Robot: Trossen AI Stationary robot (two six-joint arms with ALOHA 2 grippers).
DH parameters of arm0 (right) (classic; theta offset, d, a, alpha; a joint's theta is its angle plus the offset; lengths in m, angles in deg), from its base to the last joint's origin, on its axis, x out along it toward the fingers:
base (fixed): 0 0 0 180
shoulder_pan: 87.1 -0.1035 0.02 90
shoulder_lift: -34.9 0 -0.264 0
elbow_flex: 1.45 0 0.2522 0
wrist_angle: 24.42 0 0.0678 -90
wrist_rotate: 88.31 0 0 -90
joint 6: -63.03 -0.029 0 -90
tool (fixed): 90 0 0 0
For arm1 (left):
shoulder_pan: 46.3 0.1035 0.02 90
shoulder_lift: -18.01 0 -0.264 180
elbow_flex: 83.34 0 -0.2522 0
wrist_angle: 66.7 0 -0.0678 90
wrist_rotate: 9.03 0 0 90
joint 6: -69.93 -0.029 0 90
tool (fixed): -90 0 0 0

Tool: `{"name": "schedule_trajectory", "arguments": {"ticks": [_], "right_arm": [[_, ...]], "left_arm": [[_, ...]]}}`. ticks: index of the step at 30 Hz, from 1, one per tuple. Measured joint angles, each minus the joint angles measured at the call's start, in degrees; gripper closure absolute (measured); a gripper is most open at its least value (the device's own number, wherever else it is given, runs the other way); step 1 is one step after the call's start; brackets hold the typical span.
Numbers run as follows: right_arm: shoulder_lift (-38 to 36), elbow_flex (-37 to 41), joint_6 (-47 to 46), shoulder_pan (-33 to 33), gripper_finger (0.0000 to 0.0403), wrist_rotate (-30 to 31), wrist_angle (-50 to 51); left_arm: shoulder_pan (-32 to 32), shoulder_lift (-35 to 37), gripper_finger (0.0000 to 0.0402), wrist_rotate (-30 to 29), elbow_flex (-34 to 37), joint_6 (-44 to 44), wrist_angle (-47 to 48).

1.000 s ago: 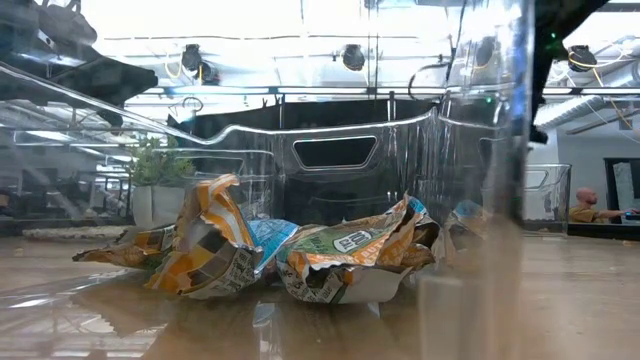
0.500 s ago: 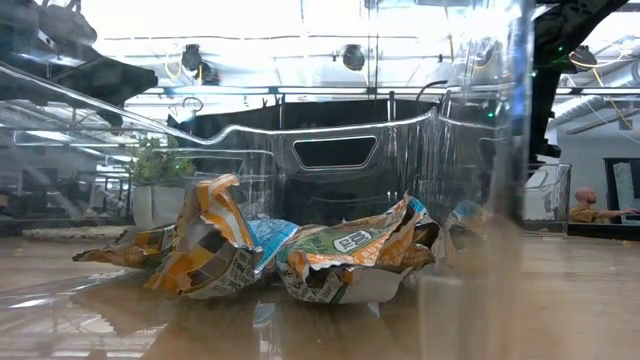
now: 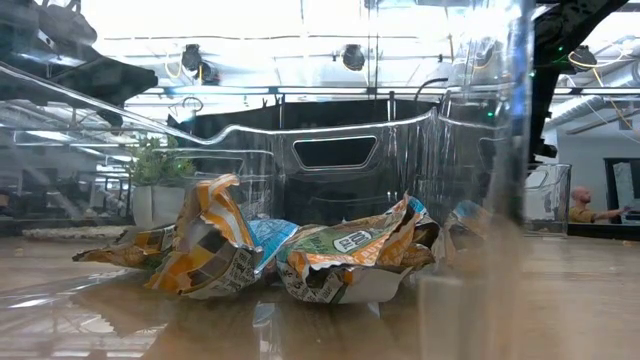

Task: Pick and place Granola Bars by type
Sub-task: Return to Home Position

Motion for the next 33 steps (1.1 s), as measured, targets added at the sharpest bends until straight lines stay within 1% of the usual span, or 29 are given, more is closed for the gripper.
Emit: {"name": "schedule_trajectory", "arguments": {"ticks": [7,10,14,16,19,23,27,33], "right_arm": [[-0.70,0.00,0.09,-0.11,0.0299,-0.37,-6.06],[-1.79,0.00,2.13,-0.13,0.0302,-4.73,-10.87],[-4.38,0.00,6.53,-0.40,0.0307,-14.47,-17.39],[-6.49,0.26,7.98,-1.05,0.0309,-16.24,-20.07],[-11.10,3.77,8.86,-2.07,0.0310,-15.78,-26.69],[-18.57,10.87,9.89,-2.67,0.0310,-11.42,-35.10],[-27.04,16.37,12.14,-2.71,0.0310,-7.82,-39.62],[-40.12,23.97,12.04,-2.71,0.0310,-4.16,-44.87]], "left_arm": [[0.00,0.01,0.0353,0.00,0.00,0.00,-0.01],[-0.01,0.00,0.0353,0.00,0.00,-0.01,-0.02],[-0.01,0.01,0.0353,0.00,0.00,-0.02,-0.02],[0.00,0.02,0.0353,0.00,0.00,-0.01,-0.02],[-0.01,0.00,0.0353,0.00,0.00,0.00,-0.02],[0.00,0.01,0.0353,0.00,0.00,-0.01,0.00],[0.00,0.02,0.0353,0.00,0.00,-0.02,-0.02],[-0.02,0.00,0.0353,0.00,0.00,0.00,0.00]]}}
